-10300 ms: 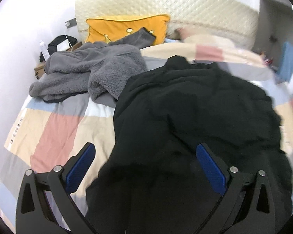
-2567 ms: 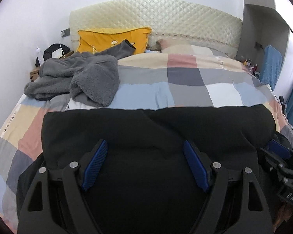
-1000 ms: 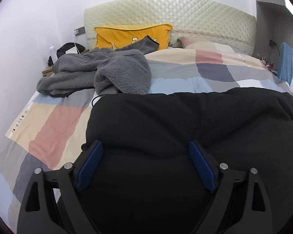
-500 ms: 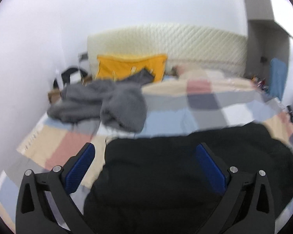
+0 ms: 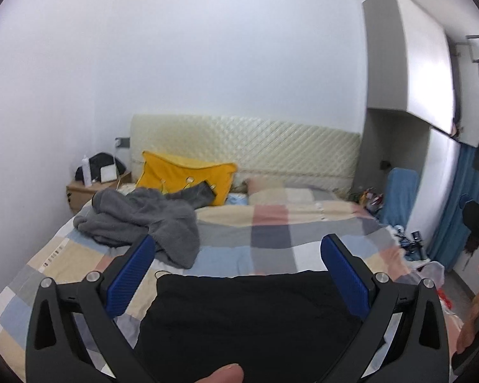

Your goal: Fold large clothes

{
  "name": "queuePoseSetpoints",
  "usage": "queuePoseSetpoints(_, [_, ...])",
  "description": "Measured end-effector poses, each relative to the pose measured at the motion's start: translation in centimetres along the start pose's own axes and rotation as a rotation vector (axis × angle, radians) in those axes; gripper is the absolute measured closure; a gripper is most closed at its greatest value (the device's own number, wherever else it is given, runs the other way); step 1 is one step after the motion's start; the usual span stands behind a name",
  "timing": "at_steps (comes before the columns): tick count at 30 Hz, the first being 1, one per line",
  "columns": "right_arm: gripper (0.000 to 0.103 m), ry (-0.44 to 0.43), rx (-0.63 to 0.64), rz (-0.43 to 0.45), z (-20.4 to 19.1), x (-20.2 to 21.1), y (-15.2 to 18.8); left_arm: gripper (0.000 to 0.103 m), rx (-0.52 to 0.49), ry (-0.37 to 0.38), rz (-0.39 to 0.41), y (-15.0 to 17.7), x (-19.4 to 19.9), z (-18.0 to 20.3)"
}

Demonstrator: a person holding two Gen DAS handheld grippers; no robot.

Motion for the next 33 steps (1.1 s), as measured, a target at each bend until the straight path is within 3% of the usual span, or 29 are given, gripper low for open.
queuePoseSetpoints(5, [0.000,0.003,-0.011,0.035,-2.0,3.4,-0.7,0.000,0.013,0.032,0.041,-0.1,4.4,0.3])
queuePoseSetpoints(11, [0.000,0.020,-0.010,0.043,-3.6,6.2,0.0,0.000,-0.026,-0.003,0.071,1.1,8.2,0.7])
queuePoseSetpoints(15, [0.000,0.010,-0.068,0.058,-3.7,7.0,1.3,0.000,-0.013,0.032,0.003,2.7,7.5,1.1])
queuePoseSetpoints(18, [0.000,0.020,-0.093,0.033,-3.9,6.6,3.0,0.000,-0.015,0.010,-0.021,3.8,7.4,1.1])
queuePoseSetpoints(22, [0.000,0.033,-0.101,-0.063,-4.3,5.5,6.3,0.000,-0.002,0.017,-0.045,5.4,7.4,0.6])
queuePoseSetpoints(24, [0.000,-0.006,-0.113,-0.121,-4.6,4.7,8.0,0.000,-0.012,0.016,-0.097,6.9,6.2,0.4])
queuePoseSetpoints(27, [0.000,0.012,-0.102,-0.184,-5.1,3.7,9.9,0.000,-0.020,-0.021,-0.155,9.2,5.0,-0.2])
queuePoseSetpoints(33, [0.000,0.036,-0.115,-0.225,-5.4,3.4,12.1,0.000,-0.001,-0.032,-0.231,12.3,3.8,-1.4])
Point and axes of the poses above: each gripper's, at about its wrist camera, not at the fingertips, and x roughly against the way its jaws point, z to its right, y to its underside, the point moved 4 cm from there along -x, roughly the way its jaws point, and after that the axes turned 8 degrees about -y, right-handed, at the moved point
